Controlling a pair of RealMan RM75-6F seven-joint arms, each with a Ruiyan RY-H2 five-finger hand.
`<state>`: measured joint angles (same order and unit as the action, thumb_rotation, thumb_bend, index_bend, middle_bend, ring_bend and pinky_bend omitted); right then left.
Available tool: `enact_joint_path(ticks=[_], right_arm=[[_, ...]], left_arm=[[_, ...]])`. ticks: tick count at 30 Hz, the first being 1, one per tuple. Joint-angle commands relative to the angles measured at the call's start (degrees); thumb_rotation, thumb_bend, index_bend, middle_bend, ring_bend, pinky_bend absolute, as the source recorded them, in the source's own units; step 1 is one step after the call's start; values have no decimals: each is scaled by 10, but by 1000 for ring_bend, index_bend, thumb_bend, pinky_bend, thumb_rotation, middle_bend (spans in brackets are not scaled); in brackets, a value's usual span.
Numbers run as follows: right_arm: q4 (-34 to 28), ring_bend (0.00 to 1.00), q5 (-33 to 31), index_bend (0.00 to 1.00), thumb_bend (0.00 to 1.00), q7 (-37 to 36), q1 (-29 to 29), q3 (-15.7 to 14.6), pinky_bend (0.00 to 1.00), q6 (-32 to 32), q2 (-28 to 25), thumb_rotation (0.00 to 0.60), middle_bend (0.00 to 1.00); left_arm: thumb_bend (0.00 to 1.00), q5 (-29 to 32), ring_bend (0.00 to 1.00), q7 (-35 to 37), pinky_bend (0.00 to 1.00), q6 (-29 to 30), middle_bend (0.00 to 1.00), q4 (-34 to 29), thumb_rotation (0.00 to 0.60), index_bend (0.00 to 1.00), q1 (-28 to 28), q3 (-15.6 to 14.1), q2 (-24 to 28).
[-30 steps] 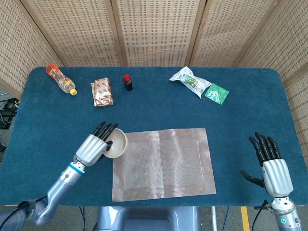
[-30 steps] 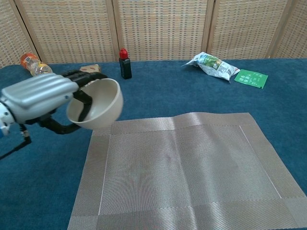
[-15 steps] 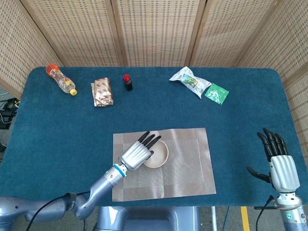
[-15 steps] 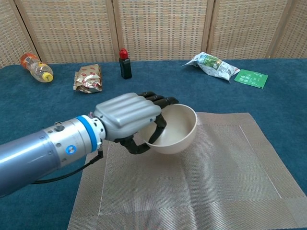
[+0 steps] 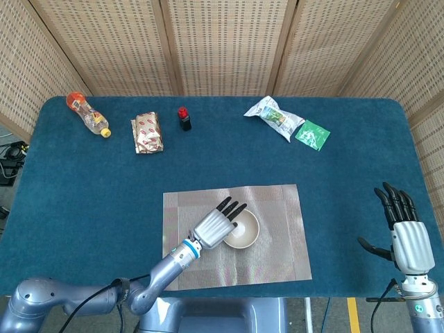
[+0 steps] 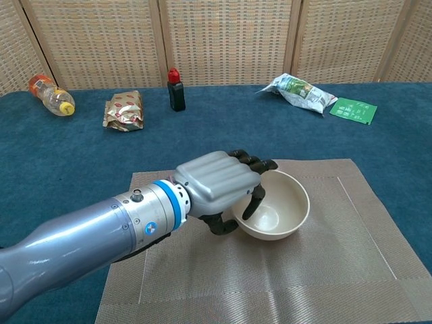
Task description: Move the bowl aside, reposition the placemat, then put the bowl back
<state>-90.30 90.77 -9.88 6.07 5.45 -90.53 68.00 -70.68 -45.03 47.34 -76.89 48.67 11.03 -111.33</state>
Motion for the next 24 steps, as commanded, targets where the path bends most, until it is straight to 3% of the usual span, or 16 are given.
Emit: enact_joint_path(ticks=[1,4,11,17,24], right_arm=[[0,0,1,21,157,1,0,0,0,0,0,600,0],[-2,0,5,21,157,5,0,-2,0,-2,1,600,0],[-4,0,14,21,156,13,-2,-5,0,-8,2,600,0],[-5,0,20,21,157,26,-4,-9,0,-11,6,600,0],[-8,0,31,21,157,51,-4,-15,0,-11,11,600,0]], left_arm=[[348,1,0,-3,0,7,0,-6,600,315,0,-4,6],[304,7,0,-9,0,18,0,-23,600,199,-4,-10,23],[304,-1,0,6,0,73,0,-96,600,125,-33,-18,78],[302,-59,0,68,0,182,0,-169,600,103,-105,-49,177],[283,-91,0,161,0,287,0,-184,600,78,-194,-89,277]])
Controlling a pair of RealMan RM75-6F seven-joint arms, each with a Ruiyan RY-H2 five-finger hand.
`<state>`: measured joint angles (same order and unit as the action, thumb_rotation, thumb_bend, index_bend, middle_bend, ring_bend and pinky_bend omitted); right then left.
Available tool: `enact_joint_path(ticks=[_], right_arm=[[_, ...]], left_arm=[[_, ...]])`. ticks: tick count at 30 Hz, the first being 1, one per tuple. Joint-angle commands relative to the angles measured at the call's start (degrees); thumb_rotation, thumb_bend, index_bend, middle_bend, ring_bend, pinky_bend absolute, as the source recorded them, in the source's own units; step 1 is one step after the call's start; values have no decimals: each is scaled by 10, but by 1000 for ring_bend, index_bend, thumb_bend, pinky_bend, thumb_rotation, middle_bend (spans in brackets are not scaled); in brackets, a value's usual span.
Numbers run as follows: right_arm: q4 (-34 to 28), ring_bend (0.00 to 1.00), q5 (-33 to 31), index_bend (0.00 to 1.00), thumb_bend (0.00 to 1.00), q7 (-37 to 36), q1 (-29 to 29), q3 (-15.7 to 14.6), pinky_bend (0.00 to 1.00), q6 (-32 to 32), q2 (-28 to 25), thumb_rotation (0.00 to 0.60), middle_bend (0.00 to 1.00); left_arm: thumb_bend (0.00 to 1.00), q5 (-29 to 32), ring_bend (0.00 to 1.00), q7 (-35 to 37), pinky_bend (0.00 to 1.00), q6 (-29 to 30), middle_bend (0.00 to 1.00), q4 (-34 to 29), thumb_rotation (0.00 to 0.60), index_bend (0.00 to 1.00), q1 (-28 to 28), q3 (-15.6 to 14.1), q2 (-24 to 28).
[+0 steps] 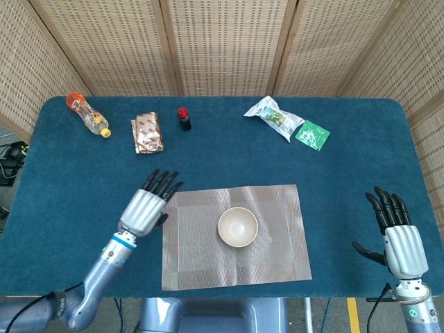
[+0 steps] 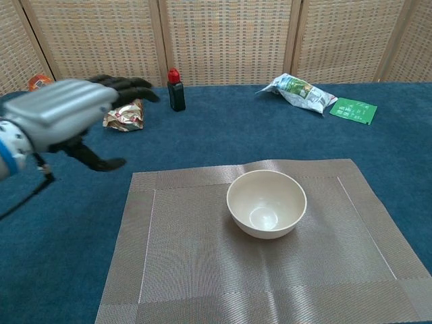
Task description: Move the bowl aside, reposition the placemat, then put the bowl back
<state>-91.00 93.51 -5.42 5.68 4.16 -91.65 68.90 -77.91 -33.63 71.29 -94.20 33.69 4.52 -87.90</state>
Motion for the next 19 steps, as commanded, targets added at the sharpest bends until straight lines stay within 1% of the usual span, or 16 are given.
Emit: enact_joint_path(ticks=[1,4,7,11,16,19], right_arm=[[-2,0,6,21,157,12,0,-3,0,1,3,600,0],[-2,0,10,21,157,25,1,-7,0,4,6,600,0],[-3,0,12,21,156,36,1,-9,0,6,8,600,0],[-6,0,13,16,156,56,1,-11,0,9,7,600,0],[-12,0,12,0,154,91,-1,-14,0,14,4,600,0],[-18,0,1,0,153,115,-3,-16,0,24,1,600,0]], left_arm=[[280,-24,0,64,0,65,0,-8,600,70,-60,-31,58],[267,-45,0,102,0,111,0,13,600,43,-101,-52,90],[226,-54,0,120,0,144,0,34,600,10,-132,-64,100],[168,-56,0,120,0,190,0,57,600,0,-178,-77,102],[154,-72,0,136,0,237,0,64,600,0,-225,-90,102],[147,-74,0,149,0,250,0,72,600,0,-244,-95,102]])
